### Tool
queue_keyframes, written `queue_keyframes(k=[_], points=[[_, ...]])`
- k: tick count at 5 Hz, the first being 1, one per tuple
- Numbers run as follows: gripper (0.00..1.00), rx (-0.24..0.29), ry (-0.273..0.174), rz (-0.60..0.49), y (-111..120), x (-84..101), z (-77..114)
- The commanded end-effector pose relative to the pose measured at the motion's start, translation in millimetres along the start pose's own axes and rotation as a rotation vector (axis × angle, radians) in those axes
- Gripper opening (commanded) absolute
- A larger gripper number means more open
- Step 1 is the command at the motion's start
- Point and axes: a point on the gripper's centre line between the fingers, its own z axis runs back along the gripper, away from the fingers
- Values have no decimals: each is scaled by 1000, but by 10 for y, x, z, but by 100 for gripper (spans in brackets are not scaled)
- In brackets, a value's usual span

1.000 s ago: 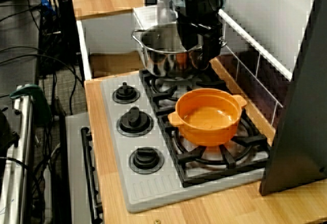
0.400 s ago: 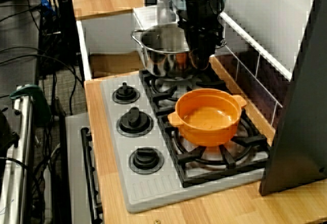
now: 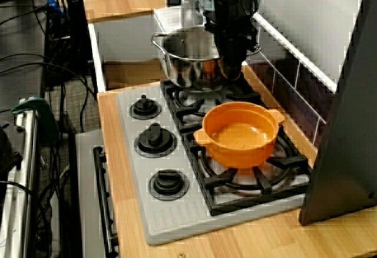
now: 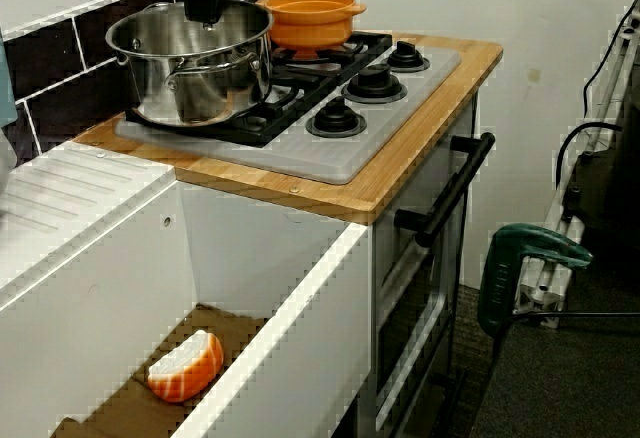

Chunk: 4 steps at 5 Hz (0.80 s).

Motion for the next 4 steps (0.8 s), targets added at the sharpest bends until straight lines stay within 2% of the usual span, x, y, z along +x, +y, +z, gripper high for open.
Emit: queue_keyframes(k=[1,4], points=[[0,-34,-37,-9,-128,-135,246],[0,-72,-14,-51,-354,-488,355]])
